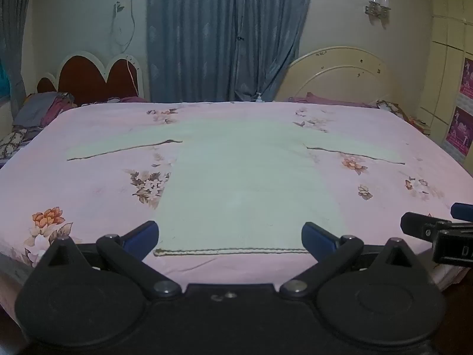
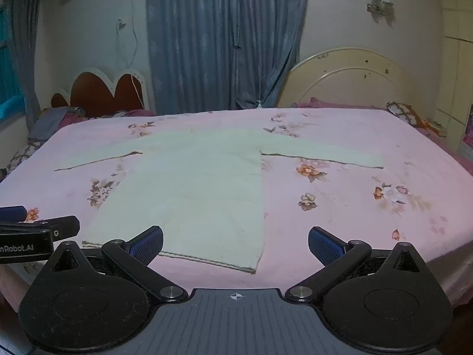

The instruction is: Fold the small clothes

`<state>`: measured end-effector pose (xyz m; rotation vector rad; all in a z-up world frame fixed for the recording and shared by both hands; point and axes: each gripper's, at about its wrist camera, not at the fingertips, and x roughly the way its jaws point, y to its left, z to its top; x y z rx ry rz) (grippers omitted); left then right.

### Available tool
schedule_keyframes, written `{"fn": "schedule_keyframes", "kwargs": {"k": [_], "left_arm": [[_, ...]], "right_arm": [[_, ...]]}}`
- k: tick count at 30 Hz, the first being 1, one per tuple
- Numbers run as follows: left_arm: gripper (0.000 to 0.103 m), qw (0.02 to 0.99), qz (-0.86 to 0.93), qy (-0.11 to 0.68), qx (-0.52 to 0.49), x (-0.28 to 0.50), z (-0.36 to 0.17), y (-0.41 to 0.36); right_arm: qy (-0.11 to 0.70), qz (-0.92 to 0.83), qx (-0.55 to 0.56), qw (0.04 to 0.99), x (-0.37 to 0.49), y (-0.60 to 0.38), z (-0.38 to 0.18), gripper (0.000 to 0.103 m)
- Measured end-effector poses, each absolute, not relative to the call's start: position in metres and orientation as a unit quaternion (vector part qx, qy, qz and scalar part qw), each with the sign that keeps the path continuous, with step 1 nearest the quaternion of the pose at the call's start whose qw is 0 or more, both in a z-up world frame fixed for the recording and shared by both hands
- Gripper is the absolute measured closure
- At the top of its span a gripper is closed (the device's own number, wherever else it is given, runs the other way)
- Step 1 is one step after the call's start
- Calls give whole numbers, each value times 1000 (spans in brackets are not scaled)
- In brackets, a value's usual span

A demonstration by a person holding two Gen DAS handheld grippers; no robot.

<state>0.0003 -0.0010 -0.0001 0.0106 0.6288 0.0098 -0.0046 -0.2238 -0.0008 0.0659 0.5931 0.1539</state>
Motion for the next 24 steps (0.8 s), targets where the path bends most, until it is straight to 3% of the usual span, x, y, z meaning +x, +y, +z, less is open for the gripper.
{"fn": "schedule_keyframes", "kwargs": {"k": [24], "left_arm": [[0, 952, 5, 306, 0, 3, -1, 0]], "right_arm": [[285, 73, 26, 956, -5, -222, 2, 0]]}}
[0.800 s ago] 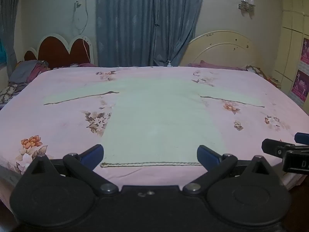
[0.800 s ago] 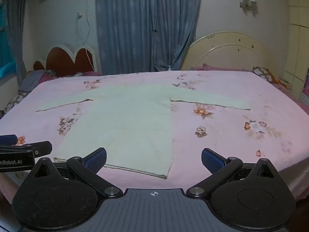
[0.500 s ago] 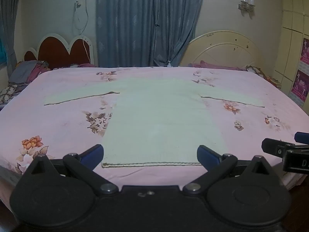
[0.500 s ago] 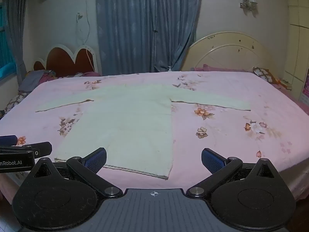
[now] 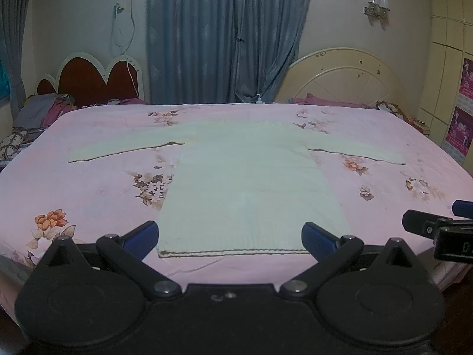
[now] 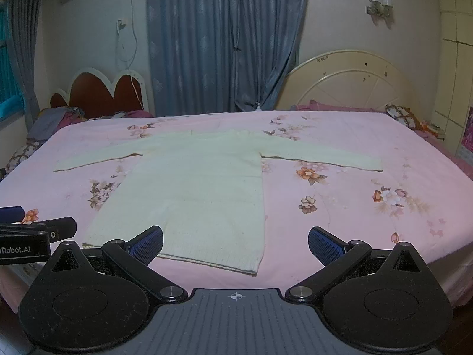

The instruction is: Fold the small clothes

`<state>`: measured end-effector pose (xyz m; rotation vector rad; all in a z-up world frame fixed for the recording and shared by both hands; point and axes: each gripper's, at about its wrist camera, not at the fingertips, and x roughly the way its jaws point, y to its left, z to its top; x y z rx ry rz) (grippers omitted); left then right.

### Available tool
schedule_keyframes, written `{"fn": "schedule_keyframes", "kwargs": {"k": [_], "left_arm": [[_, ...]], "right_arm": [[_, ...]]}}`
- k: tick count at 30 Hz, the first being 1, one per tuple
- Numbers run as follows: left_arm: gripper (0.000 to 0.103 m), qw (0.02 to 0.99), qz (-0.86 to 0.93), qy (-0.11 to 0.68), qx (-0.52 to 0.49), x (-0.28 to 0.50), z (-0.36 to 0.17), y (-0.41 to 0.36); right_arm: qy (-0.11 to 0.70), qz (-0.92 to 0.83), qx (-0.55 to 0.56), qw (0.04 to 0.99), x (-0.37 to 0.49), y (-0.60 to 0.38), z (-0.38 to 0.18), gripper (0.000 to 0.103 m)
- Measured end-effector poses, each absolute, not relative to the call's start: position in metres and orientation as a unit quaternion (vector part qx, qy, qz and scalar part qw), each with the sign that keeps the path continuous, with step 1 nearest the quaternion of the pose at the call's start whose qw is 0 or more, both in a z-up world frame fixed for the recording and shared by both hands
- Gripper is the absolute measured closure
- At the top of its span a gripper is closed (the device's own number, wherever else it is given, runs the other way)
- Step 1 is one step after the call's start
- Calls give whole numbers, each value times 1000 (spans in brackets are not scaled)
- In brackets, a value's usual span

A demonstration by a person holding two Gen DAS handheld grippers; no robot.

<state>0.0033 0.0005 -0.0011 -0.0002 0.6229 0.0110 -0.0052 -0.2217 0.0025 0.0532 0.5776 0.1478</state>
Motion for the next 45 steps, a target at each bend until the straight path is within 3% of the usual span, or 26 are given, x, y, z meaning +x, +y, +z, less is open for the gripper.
{"fn": "schedule_keyframes", "kwargs": {"k": [45], "left_arm": [[0, 953, 8, 303, 2, 1, 5, 2]], "right_arm": [[283, 70, 28, 956, -3, -229, 1, 0]]}}
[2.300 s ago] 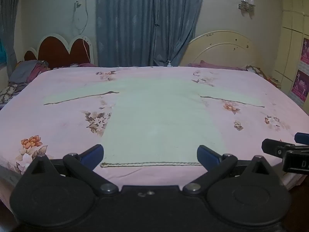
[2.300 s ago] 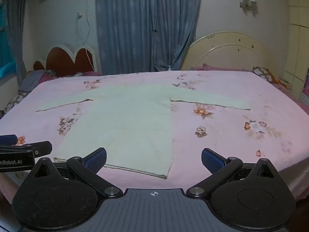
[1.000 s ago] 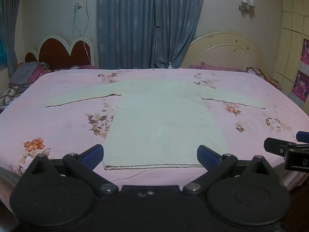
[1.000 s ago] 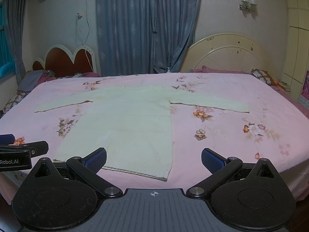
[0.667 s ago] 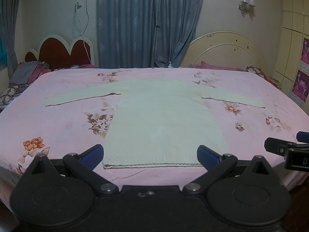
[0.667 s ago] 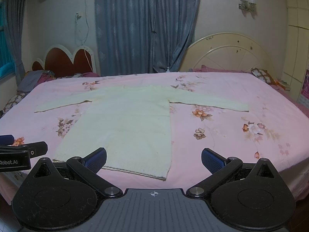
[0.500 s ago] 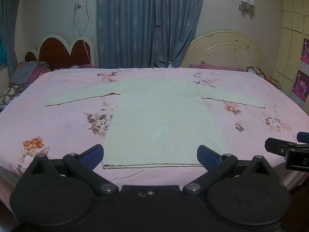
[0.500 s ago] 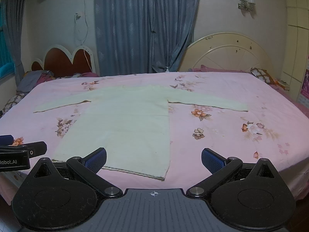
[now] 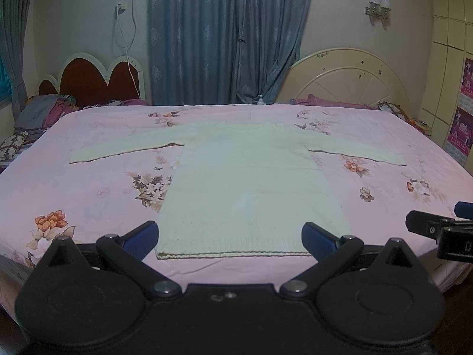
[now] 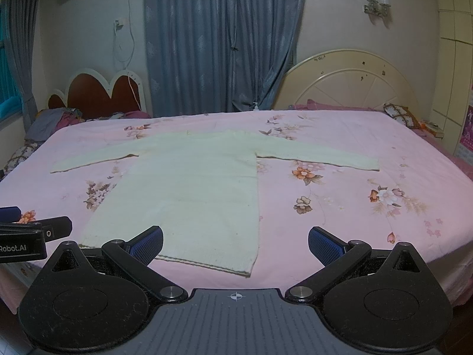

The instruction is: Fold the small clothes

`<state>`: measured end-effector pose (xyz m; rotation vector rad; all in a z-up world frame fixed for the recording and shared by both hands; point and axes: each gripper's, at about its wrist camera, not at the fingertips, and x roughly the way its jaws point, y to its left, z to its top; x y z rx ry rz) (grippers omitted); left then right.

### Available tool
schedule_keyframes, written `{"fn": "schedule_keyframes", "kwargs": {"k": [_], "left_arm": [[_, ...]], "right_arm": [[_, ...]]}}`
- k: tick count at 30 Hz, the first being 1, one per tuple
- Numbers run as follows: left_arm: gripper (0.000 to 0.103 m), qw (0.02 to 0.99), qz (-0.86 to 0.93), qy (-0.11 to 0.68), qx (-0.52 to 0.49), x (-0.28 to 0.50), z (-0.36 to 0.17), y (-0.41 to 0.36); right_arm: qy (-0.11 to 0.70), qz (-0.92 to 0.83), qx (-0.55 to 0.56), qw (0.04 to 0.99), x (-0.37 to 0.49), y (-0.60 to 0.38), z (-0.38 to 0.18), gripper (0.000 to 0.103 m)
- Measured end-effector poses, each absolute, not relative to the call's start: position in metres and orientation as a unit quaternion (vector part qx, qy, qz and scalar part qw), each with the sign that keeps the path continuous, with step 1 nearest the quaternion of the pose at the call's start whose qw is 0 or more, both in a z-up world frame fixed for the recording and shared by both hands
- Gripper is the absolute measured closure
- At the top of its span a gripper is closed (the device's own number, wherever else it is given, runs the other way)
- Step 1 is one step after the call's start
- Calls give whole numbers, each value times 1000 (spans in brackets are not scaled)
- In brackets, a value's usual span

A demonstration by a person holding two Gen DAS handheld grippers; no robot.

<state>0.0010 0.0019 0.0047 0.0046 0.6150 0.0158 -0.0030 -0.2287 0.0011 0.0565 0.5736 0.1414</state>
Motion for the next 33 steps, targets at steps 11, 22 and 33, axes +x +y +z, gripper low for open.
{"fn": "schedule_keyframes", "kwargs": {"k": [11, 22, 33], "left_arm": [[0, 953, 9, 303, 2, 1, 5, 2], [0, 953, 11, 302, 0, 0, 4, 4], [0, 953, 12, 304, 0, -4, 1, 8]], "right_arm": [[283, 70, 28, 956, -3, -229, 1, 0], [283, 72, 28, 956, -3, -232, 1, 0], [286, 67, 28, 956, -5, -227, -2, 0]]}}
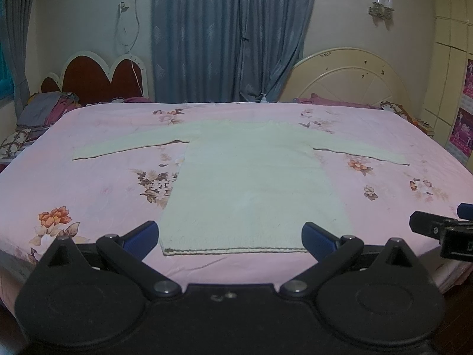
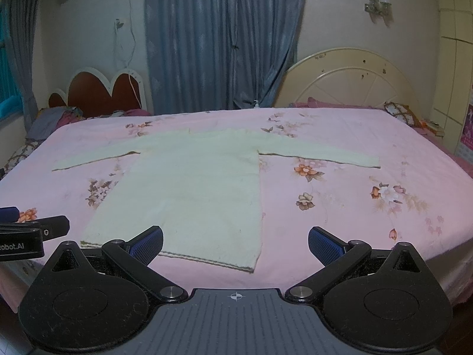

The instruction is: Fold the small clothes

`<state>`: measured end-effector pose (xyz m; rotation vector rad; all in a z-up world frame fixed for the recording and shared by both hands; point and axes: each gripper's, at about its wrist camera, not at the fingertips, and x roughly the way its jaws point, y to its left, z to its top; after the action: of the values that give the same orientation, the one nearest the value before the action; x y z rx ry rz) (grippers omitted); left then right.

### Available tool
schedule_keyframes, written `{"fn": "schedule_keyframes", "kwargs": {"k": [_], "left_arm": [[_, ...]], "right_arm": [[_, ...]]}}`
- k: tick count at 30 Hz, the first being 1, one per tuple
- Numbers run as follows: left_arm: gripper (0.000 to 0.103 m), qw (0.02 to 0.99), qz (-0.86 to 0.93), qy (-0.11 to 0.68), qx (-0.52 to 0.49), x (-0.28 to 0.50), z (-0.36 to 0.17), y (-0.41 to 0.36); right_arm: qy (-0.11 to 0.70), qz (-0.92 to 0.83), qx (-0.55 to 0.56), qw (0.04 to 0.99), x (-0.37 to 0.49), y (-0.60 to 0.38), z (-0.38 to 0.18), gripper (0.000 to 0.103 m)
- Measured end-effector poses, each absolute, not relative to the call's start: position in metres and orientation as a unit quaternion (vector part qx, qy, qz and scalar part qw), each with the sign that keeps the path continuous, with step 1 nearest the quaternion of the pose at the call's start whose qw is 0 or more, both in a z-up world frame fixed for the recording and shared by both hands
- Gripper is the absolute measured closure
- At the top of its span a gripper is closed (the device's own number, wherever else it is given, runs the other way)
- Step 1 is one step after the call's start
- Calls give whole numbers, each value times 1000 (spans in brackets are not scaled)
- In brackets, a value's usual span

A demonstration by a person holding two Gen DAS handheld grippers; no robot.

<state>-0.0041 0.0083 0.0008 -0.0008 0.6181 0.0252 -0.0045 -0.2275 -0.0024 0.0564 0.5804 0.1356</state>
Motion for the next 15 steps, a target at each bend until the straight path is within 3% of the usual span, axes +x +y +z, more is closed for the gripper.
{"fn": "schedule_keyframes", "kwargs": {"k": [15], "left_arm": [[0, 954, 3, 301, -7, 40, -2, 24]], "right_arm": [[290, 34, 25, 956, 36, -226, -10, 0]]}}
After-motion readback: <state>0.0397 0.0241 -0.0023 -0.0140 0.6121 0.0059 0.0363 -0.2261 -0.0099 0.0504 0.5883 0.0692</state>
